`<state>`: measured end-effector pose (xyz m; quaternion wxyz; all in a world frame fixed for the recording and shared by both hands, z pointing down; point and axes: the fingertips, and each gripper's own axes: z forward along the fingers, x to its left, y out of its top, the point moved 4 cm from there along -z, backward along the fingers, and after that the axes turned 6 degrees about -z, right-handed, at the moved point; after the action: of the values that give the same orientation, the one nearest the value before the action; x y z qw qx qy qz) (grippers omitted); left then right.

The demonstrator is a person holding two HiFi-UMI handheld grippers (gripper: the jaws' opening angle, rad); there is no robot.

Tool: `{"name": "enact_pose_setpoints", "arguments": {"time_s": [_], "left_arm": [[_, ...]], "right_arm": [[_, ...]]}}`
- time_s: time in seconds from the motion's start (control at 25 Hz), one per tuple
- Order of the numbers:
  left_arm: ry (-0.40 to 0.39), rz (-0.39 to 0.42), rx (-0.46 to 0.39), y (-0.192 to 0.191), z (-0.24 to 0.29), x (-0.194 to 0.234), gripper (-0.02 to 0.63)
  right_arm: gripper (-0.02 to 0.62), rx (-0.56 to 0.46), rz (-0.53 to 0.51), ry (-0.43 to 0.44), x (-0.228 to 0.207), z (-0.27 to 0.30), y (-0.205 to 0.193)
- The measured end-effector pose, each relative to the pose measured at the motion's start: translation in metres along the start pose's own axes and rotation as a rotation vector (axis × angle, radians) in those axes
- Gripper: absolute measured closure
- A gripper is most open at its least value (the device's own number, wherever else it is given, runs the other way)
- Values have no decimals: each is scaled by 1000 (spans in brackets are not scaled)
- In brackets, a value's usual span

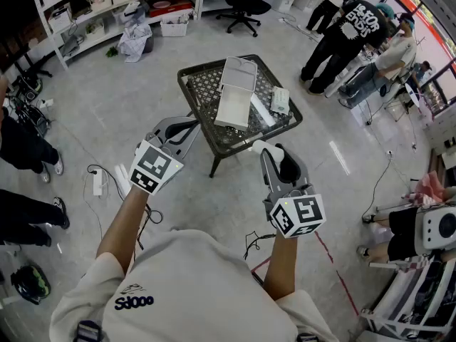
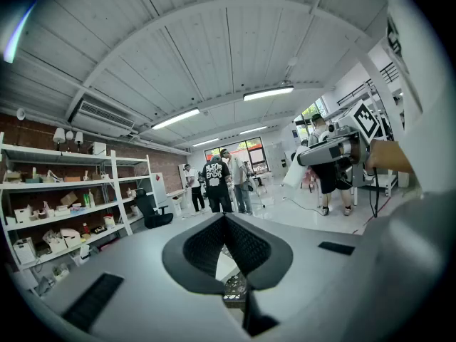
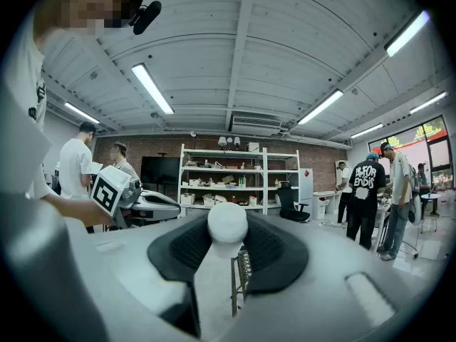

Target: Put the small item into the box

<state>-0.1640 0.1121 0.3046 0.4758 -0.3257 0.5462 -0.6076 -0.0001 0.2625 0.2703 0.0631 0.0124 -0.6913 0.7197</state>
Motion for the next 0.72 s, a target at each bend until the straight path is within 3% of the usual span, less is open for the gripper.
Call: {"name": "enact_pose_setpoints", "arguments": {"time_s": [0.28,0.72], "left_arm": [[28,-78,-29,0,-3,-13,601],[-16,-75,-14,3,10,-51,601]], "right_arm": [[451,-2,11,8,-7,-15,-5],[449,-1,34,11,-29,-34,-14]]}}
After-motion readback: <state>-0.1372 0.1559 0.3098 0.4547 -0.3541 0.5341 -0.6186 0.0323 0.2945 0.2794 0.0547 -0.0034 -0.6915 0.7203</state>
